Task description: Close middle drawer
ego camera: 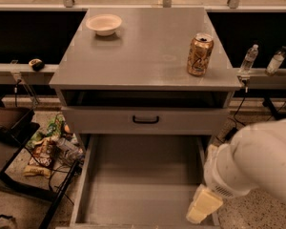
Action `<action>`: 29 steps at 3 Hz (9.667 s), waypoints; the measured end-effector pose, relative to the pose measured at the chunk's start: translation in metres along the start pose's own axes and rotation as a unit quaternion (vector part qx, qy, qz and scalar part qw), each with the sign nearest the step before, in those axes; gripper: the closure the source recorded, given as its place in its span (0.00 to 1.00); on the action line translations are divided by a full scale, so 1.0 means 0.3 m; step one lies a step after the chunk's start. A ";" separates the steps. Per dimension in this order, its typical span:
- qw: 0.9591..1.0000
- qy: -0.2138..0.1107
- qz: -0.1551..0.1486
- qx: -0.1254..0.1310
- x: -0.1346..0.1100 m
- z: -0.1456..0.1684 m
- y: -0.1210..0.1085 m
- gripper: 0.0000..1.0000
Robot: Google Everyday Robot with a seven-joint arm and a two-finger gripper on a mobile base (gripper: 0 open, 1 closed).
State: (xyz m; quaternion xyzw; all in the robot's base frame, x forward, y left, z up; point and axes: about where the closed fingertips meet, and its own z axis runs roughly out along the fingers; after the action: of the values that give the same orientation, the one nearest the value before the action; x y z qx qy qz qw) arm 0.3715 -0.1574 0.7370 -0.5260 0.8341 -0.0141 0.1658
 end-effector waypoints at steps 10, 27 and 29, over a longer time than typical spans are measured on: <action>0.996 0.024 -0.050 -0.064 0.503 1.013 0.491 1.00; 0.983 -0.086 -0.152 0.063 -0.057 1.319 -0.270 0.00; 0.980 -0.086 -0.168 0.057 -0.070 1.321 -0.250 0.00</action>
Offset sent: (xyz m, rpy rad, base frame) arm -0.0031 -0.0043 -0.0724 0.0208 0.0920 -0.0585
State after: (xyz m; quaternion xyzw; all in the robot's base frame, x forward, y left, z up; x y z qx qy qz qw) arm 0.5609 -0.1125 0.3830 -0.6472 0.7144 -0.0438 0.2622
